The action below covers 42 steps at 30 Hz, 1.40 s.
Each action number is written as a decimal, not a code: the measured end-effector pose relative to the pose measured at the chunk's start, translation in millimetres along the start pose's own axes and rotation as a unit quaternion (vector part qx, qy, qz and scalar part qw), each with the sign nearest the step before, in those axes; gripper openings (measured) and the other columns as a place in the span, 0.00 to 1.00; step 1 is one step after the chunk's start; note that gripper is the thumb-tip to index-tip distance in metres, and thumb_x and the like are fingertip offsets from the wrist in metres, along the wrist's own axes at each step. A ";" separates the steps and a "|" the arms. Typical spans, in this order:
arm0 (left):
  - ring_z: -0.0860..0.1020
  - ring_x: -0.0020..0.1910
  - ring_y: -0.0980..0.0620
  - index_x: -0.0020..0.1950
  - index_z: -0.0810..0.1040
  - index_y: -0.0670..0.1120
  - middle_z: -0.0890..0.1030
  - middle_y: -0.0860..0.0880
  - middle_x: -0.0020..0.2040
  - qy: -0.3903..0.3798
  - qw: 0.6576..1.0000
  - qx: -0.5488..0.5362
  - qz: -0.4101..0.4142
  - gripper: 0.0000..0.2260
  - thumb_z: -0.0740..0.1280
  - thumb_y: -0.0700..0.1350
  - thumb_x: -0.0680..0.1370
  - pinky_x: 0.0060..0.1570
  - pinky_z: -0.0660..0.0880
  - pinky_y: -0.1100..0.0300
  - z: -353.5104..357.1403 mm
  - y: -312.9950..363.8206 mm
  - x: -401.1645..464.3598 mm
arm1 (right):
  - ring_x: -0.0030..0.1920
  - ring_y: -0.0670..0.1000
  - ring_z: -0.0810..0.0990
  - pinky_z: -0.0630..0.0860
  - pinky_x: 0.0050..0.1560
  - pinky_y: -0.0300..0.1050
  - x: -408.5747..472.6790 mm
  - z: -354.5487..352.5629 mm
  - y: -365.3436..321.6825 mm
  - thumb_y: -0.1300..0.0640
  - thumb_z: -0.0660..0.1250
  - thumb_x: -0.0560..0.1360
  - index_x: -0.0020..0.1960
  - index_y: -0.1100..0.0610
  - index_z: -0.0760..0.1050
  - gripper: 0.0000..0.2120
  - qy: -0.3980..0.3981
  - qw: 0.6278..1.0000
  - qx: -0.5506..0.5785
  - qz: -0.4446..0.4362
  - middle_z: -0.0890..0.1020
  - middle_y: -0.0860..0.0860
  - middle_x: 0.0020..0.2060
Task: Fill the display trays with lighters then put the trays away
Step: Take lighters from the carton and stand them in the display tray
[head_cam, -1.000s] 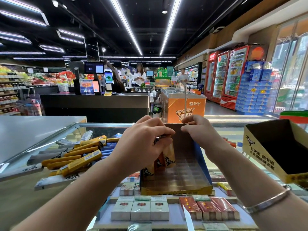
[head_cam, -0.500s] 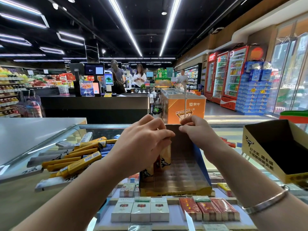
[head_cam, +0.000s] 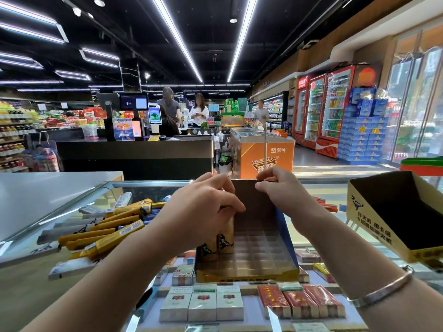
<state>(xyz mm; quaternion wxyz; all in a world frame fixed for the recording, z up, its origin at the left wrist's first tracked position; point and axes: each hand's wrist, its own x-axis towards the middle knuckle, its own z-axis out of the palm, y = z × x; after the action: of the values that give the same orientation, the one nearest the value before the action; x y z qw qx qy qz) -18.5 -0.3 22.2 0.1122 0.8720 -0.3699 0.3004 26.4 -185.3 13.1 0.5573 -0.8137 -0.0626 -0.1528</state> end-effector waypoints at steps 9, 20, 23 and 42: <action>0.62 0.66 0.60 0.56 0.67 0.68 0.65 0.64 0.64 -0.101 0.965 -0.200 -0.133 0.16 0.68 0.54 0.73 0.65 0.65 0.55 8.0 -16.2 1.1 | 0.42 0.47 0.74 0.67 0.34 0.36 8.2 -24.2 0.6 0.60 0.62 0.77 0.54 0.58 0.73 0.07 0.061 0.996 -0.037 -0.044 0.77 0.51 0.44; 0.64 0.59 0.61 0.47 0.72 0.69 0.64 0.64 0.62 -0.118 0.959 -0.215 -0.140 0.14 0.67 0.49 0.71 0.45 0.70 0.69 14.5 -14.3 2.0 | 0.48 0.56 0.75 0.75 0.48 0.51 22.3 -57.4 54.2 0.64 0.58 0.76 0.58 0.60 0.73 0.11 0.043 0.919 -0.382 0.084 0.78 0.57 0.49; 0.70 0.51 0.60 0.46 0.73 0.66 0.66 0.68 0.54 -0.104 0.961 -0.211 -0.144 0.09 0.67 0.52 0.70 0.39 0.73 0.68 15.3 -14.0 2.4 | 0.45 0.54 0.74 0.72 0.43 0.46 22.5 -56.3 62.6 0.65 0.58 0.76 0.56 0.59 0.73 0.11 0.021 0.907 -0.412 0.077 0.76 0.55 0.46; 0.76 0.39 0.58 0.37 0.72 0.57 0.77 0.61 0.44 0.038 0.987 -0.029 -0.152 0.04 0.62 0.56 0.69 0.32 0.71 0.68 16.1 -1.1 -1.0 | 0.51 0.56 0.73 0.68 0.39 0.46 33.0 -45.2 70.3 0.65 0.60 0.75 0.55 0.58 0.74 0.10 0.138 0.831 -0.539 -0.008 0.73 0.55 0.53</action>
<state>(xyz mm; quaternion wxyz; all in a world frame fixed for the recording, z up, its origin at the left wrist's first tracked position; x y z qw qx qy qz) -11.1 -5.7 8.9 0.1961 0.9022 -0.2373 0.3022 68.6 -255.5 -23.7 0.0324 -0.9550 0.1005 -0.2770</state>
